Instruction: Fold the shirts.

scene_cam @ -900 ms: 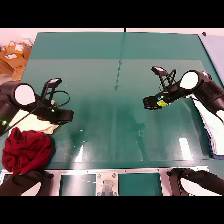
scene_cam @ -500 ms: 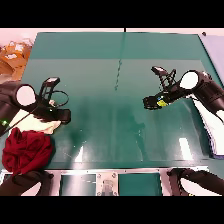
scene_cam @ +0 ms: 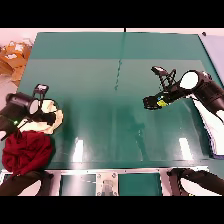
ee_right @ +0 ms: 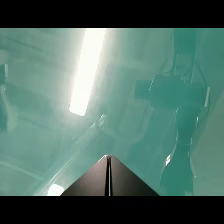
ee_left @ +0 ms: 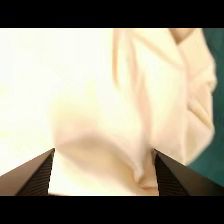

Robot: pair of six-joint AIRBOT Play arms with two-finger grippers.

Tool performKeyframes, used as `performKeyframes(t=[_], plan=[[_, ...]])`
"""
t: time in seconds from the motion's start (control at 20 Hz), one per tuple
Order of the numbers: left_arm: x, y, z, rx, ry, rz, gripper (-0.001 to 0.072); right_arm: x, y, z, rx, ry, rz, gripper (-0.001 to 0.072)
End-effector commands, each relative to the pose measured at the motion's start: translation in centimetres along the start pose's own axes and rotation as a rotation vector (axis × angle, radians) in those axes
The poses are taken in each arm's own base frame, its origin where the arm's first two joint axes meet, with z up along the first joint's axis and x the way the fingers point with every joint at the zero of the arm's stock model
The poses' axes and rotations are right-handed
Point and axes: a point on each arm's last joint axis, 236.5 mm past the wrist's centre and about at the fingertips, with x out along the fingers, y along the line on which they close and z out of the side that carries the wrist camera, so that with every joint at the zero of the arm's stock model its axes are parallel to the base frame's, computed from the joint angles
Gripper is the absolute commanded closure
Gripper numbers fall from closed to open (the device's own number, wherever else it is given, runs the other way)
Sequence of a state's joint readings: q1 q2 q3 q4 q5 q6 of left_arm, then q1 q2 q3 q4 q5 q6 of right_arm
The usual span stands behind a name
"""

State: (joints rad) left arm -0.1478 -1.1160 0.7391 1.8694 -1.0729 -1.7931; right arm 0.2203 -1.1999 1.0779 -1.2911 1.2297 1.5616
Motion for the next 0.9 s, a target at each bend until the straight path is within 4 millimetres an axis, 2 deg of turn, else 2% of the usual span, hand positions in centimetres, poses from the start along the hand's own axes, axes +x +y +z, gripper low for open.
performKeyframes(t=[0.0, 0.05, 0.1, 0.15, 0.25, 0.3, 0.4, 0.45, 0.5, 0.55, 0.65, 0.75, 0.85], plan=[[4.4, -0.3, -0.2, 0.02, 0.043, -0.001, 0.0083, 0.0, 0.0, 0.0, -0.001, 0.0, 0.0, 0.0694], [4.8, -0.3, -0.5, 0.036, 0.068, 0.002, 0.048, 0.0, 0.0, 0.0, -0.001, 0.001, 0.0, 0.0694], [4.5, -0.1, -0.4, 0.054, 0.076, 0.006, 0.0689, 0.0, 0.0, 0.0, -0.001, 0.001, 0.0, 0.0694], [3.3, 0.3, 0.4, 0.051, 0.071, 0.013, 0.0688, 0.0, 0.0, 0.0, -0.001, 0.001, 0.001, 0.0694], [-1.0, 0.8, 3.7, 0.053, 0.001, -0.008, 0.0689, 0.0, 0.0, 0.0, -0.001, 0.001, 0.0, 0.0694], [-4.2, 0.5, 5.8, 0.056, -0.068, -0.051, 0.0689, 0.0, 0.0, 0.0, -0.001, 0.001, 0.0, 0.0694], [-12.2, -0.9, 9.8, 0.074, -0.248, -0.133, 0.069, 0.0, 0.0, 0.0, 0.0, 0.0, 0.0, 0.0694], [-16.5, -2.2, 11.4, 0.103, -0.346, -0.168, 0.0689, 0.0, 0.0, 0.0, 0.0, 0.0, 0.0, 0.0694], [-20.3, -4.0, 12.5, 0.138, -0.43, -0.212, 0.0689, 0.0, 0.0, 0.0, 0.0, 0.0, 0.001, 0.0694], [-23.7, -6.7, 13.0, 0.185, -0.5, -0.273, 0.0689, 0.0, 0.0, 0.0, 0.0, 0.001, 0.0, 0.0694], [-29.0, -13.0, 12.9, 0.268, -0.617, -0.429, 0.0689, 0.0, 0.0, -0.1, 0.0, 0.004, 0.001, 0.0694], [-31.4, -19.1, 11.8, 0.341, -0.666, -0.578, 0.0689, 0.0, 0.0, -0.9, 0.0, 0.037, 0.001, 0.0694], [-30.3, -23.1, 10.4, 0.409, -0.607, -0.623, 0.0688, -0.7, 0.0, -0.8, -0.004, 0.044, -0.003, 0.0693]])
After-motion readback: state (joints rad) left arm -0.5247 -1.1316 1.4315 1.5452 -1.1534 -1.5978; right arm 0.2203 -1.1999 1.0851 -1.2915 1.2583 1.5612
